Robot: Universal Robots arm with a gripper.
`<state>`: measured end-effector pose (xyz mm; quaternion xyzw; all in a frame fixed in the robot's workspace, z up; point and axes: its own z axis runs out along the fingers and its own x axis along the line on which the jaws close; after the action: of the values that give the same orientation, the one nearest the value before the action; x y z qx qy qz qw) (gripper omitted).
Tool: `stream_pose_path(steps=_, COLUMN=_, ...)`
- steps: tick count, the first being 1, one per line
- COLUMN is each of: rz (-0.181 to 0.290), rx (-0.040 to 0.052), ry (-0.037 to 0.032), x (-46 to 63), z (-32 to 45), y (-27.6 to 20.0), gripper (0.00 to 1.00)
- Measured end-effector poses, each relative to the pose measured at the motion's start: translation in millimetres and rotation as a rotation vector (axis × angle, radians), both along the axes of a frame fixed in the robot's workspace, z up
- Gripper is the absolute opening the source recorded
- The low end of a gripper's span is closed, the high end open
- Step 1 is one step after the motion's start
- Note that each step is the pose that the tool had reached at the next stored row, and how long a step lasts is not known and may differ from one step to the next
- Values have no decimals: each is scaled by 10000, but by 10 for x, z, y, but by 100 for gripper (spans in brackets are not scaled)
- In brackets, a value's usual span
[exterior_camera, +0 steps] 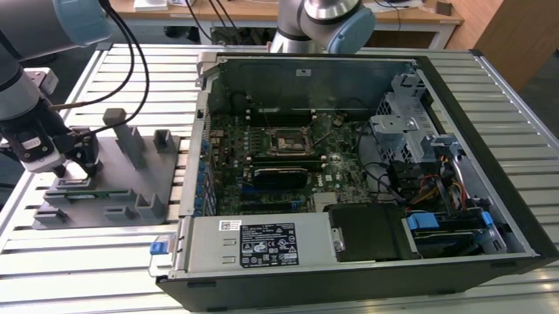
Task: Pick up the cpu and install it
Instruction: 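Pick up the cpu and move it towards the insertion slot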
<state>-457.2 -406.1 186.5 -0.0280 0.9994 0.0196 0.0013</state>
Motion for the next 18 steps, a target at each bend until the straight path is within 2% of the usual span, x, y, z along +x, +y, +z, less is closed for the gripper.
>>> stream_pose_path(steps=10, rz=0, rx=20, ry=0, x=0, z=143, y=0, gripper=54)
stream_pose_path(steps=18, rz=0, rx=25, ry=2, x=0, z=169, y=0, gripper=54)
